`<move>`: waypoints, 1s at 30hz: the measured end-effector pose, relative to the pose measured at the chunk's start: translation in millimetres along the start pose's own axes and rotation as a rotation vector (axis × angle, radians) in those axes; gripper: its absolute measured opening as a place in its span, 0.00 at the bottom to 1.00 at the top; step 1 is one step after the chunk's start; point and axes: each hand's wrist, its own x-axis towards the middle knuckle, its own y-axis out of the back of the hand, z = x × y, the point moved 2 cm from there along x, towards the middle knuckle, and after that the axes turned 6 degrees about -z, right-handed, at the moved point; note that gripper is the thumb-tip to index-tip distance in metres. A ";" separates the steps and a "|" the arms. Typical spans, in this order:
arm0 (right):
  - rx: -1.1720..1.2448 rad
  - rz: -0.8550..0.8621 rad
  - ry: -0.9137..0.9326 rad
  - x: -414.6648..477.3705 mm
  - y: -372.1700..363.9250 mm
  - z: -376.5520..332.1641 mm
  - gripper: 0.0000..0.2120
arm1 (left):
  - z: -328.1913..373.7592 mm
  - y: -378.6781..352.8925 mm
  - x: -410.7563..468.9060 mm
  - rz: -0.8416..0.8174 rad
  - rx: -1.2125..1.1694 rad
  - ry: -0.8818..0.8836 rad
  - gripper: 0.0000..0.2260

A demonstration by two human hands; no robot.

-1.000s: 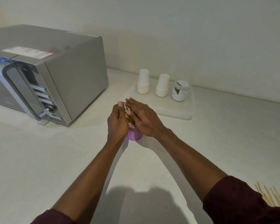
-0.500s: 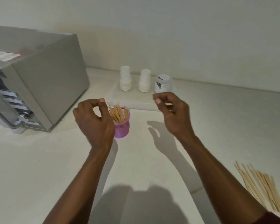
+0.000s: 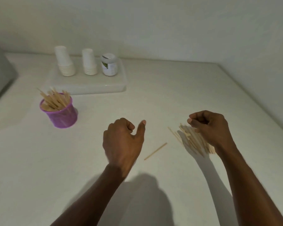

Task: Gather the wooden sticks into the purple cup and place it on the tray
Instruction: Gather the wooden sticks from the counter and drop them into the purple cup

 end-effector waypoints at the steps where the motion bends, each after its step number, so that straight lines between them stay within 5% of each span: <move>1: -0.070 0.024 -0.038 -0.9 7.1 8.2 0.08 | 3.4 -8.8 -4.0 -0.062 0.052 -0.033 0.19; 9: -0.609 0.078 -0.197 1.9 27.5 60.8 0.30 | 20.9 -57.3 -30.9 -0.424 0.463 -0.166 0.20; 13: -0.577 0.031 -0.275 5.6 27.3 76.6 0.31 | 33.8 -63.7 -34.3 -0.381 0.546 -0.227 0.09; 17: -0.533 -0.017 -0.235 8.5 16.6 72.4 0.33 | 51.2 -71.7 -32.1 -0.346 0.661 -0.308 0.20; 21: -0.541 -0.039 -0.190 7.2 3.3 62.0 0.35 | 60.9 -85.4 -25.2 -0.421 0.737 -0.314 0.12; 30: -0.590 -0.084 -0.054 3.5 -23.4 43.9 0.39 | 64.5 -105.3 -4.3 -0.462 0.405 -0.004 0.19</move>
